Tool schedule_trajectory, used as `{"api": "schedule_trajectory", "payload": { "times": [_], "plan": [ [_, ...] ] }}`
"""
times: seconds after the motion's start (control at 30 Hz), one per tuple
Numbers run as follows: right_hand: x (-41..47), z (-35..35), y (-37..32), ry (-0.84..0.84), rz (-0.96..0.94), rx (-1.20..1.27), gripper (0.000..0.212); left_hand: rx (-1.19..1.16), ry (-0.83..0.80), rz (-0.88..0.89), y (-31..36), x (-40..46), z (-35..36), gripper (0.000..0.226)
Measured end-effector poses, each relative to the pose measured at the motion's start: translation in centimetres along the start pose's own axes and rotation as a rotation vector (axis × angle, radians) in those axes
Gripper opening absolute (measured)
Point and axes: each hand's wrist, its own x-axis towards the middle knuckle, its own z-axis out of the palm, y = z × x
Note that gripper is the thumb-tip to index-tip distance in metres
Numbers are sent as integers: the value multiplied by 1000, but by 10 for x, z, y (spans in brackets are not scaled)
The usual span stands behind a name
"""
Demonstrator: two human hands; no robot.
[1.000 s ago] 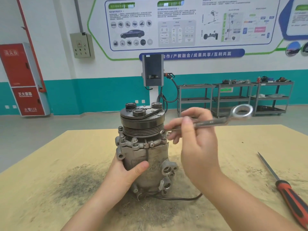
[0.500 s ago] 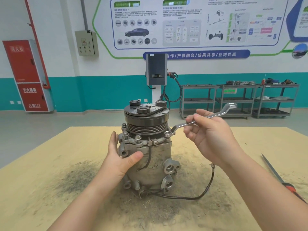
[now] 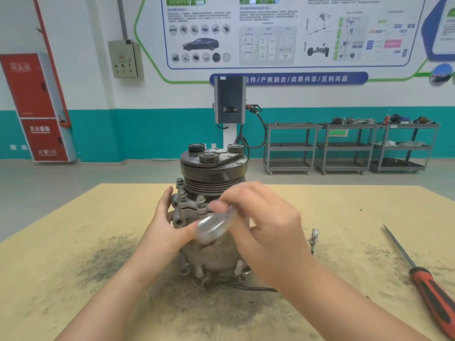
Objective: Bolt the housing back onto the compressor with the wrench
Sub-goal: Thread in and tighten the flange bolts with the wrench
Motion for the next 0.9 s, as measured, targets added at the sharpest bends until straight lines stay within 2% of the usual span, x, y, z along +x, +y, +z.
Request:
{"api": "schedule_trajectory", "payload": {
  "times": [0.03, 0.17, 0.27, 0.37, 0.47, 0.6, 0.67, 0.77, 0.8, 0.87, 0.9],
  "plan": [
    [4, -4, 0, 43, 67, 54, 9, 12, 7, 5, 1, -2, 0, 147],
    [23, -24, 8, 315, 595, 476, 20, 46, 57, 33, 5, -7, 0, 147],
    [30, -34, 26, 404, 909, 697, 26, 57, 128, 46, 3, -7, 1, 127],
    [30, -34, 38, 438, 1100, 890, 24, 91, 163, 29, 1, -6, 2, 124],
    [26, -32, 44, 429, 1173, 991, 20, 94, 175, 32, -2, -7, 4, 123],
    [24, -35, 52, 394, 1133, 1049, 14, 91, 164, 35, -2, -9, 4, 114],
    [17, -28, 50, 402, 1022, 949, 10, 83, 150, 30, -2, -9, 4, 111],
    [-2, -12, 38, 475, 635, 620, 10, 91, 144, 25, -2, -9, 5, 109],
    [-7, -8, 34, 447, 472, 525, 12, 85, 141, 25, -1, -9, 5, 109],
    [-14, -4, 28, 280, 183, 338, 9, 60, 134, 16, 0, -9, 6, 110],
    [-16, -3, 25, 194, 76, 216, 16, 45, 127, 12, 0, -8, 5, 111]
  ]
}}
